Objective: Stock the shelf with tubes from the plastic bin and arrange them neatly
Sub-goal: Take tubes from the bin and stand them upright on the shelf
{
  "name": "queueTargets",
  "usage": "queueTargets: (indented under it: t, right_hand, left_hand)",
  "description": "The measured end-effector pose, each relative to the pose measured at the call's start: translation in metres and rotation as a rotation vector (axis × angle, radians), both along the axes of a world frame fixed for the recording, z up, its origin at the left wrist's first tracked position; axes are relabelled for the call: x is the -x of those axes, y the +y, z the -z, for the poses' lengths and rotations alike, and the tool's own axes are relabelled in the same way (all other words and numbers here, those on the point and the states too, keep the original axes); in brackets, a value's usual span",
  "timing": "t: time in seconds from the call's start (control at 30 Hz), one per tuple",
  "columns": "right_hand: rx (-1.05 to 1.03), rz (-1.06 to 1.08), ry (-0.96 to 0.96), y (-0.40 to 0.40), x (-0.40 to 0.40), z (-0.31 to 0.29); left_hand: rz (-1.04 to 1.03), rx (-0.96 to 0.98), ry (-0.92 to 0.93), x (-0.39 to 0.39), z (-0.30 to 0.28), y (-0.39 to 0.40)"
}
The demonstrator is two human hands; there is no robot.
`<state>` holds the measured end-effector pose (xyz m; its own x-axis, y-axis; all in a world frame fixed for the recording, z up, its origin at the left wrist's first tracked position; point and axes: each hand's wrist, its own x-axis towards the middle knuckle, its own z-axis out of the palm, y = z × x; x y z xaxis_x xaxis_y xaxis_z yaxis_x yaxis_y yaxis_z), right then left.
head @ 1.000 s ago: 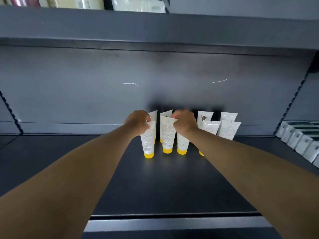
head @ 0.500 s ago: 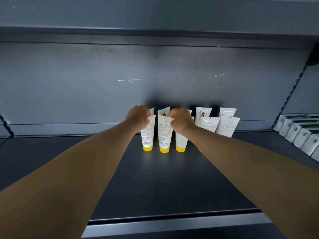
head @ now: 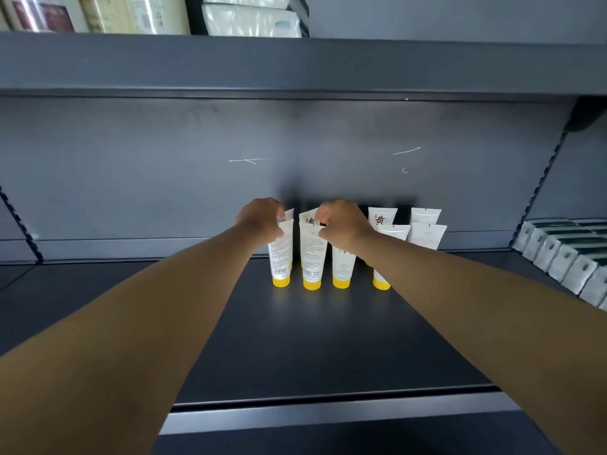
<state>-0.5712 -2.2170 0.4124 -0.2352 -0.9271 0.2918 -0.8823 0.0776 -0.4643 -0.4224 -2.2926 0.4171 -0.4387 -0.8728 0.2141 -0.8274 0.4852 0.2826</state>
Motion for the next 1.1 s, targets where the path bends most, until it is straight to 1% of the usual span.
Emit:
queueTargets:
  t: [0.33,0.47,0.6,0.7,0.9,1.0,1.1]
  right_hand:
    - [-0.023,-0.024,0.078,0.022,-0.004,-0.008]
    - [-0.048,-0.040,0.109,0.040,-0.002,-0.008]
    - [-0.095,-0.075,0.143,0.075,-0.003,-0.005]
    - [-0.151,-0.101,0.197,0.114,-0.006,-0.001]
    - [-0.293,-0.114,0.345,0.204,-0.006,0.031]
    - [-0.341,-0.091,0.367,0.258,-0.010,0.057]
    - [-0.404,-0.077,0.381,0.310,-0.014,0.093]
  left_hand:
    - [0.007,-0.012,-0.050,-0.007,-0.006,0.032]
    - [-0.005,0.005,-0.097,-0.015,-0.008,0.053]
    - [-0.032,0.007,-0.162,-0.023,-0.003,0.088]
    - [-0.039,-0.027,-0.203,-0.032,0.006,0.121]
    - [0.012,-0.066,-0.271,-0.047,0.042,0.207]
    - [0.061,-0.110,-0.242,-0.058,0.077,0.256]
    - [0.126,-0.153,-0.274,-0.067,0.122,0.307]
